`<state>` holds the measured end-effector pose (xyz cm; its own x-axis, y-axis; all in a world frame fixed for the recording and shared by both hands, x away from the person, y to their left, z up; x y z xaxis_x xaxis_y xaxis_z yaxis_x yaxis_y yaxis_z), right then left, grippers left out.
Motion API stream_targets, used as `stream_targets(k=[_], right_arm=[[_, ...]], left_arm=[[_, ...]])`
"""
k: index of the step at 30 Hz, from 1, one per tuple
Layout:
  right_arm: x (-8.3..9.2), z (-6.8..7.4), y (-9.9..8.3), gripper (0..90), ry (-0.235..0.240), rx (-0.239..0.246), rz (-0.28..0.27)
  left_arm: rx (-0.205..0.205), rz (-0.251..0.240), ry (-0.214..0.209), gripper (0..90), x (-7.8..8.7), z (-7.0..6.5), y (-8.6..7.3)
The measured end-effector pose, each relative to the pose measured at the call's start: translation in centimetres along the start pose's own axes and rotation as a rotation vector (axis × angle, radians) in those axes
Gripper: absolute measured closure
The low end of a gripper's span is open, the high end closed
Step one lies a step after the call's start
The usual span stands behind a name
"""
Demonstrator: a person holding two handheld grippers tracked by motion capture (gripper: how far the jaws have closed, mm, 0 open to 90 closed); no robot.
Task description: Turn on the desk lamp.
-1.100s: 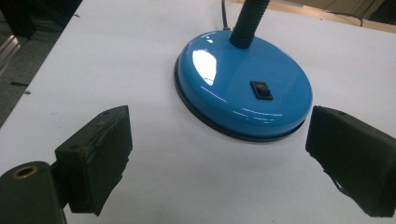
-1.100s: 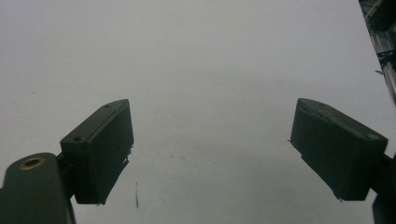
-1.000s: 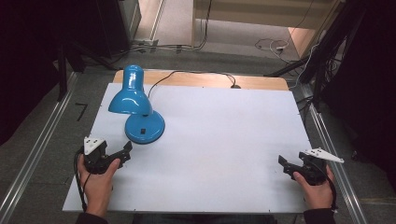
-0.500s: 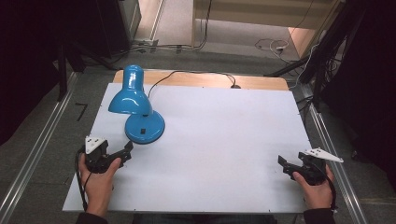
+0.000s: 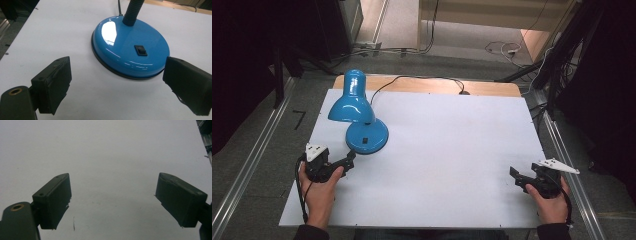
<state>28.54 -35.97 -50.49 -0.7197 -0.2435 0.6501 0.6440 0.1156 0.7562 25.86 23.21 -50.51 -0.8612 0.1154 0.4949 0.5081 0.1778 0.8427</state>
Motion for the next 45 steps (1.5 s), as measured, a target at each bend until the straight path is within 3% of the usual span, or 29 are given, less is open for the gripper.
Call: stream_targets(k=[16,45], right_arm=[[0.0,0.0,0.0,11.8,-0.001,0.002,0.001],[-0.2,0.0,-0.1,11.8,-0.005,0.004,0.012]], left_arm=[[-0.022,0.000,0.007,9.0,-0.7,-0.3,0.2],[-0.025,-0.005,0.010,11.4,-2.1,-0.7,1.0]])
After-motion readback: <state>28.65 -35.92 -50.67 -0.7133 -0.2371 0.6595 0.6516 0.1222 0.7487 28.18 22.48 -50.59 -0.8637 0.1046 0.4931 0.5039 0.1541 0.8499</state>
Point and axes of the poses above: each handheld gripper's, and its own axes: x roughly backward along the jaws, y roughly out of its top, z roughly to its left, the point moved 2 cm from there along -x, roughly forward along the jaws
